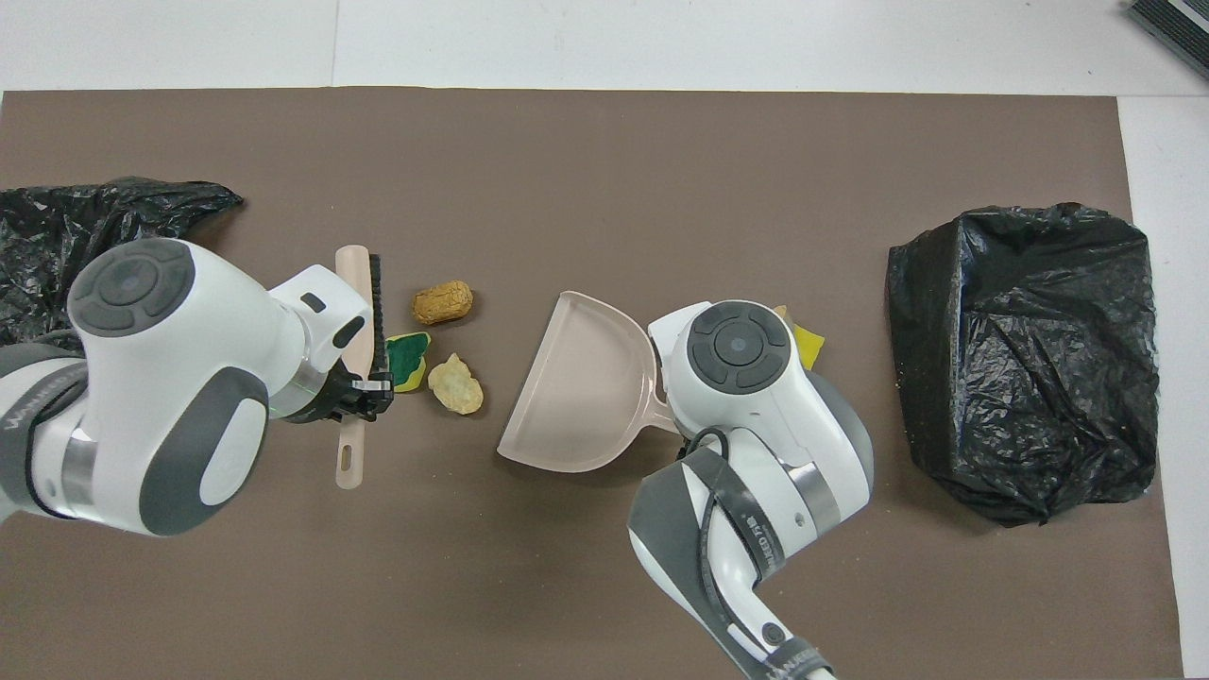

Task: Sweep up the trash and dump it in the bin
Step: 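Grasp the dustpan handle with the right gripper and lower it beside the debris, then sweep the sponge and chunks into the dustpan with the left gripper's brush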

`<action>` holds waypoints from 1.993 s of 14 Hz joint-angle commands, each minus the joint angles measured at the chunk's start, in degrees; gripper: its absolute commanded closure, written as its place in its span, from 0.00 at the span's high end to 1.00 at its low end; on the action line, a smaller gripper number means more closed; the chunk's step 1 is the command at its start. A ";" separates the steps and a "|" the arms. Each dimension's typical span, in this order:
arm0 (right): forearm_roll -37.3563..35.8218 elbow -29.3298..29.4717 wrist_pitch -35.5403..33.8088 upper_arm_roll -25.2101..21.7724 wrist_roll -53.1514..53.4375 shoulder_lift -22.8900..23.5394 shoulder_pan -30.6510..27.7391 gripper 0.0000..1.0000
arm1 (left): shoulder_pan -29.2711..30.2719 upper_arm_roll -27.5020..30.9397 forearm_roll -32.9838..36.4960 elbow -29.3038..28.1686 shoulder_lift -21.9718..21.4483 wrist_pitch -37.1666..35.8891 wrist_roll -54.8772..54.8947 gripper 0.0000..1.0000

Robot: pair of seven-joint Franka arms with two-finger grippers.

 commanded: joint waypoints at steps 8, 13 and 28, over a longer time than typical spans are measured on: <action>-0.01 0.00 4.83 0.16 2.30 2.25 1.87 0.00 | 6.98 -0.12 -0.96 -6.39 6.22 13.54 13.43 0.00; 0.43 0.00 4.83 0.16 2.39 2.25 1.78 0.00 | -0.22 -0.30 -1.05 -7.53 6.85 14.35 17.56 0.00; 0.61 0.08 4.83 0.07 2.57 2.34 1.78 0.00 | -8.77 -0.03 -6.33 -6.65 5.61 10.57 9.74 0.00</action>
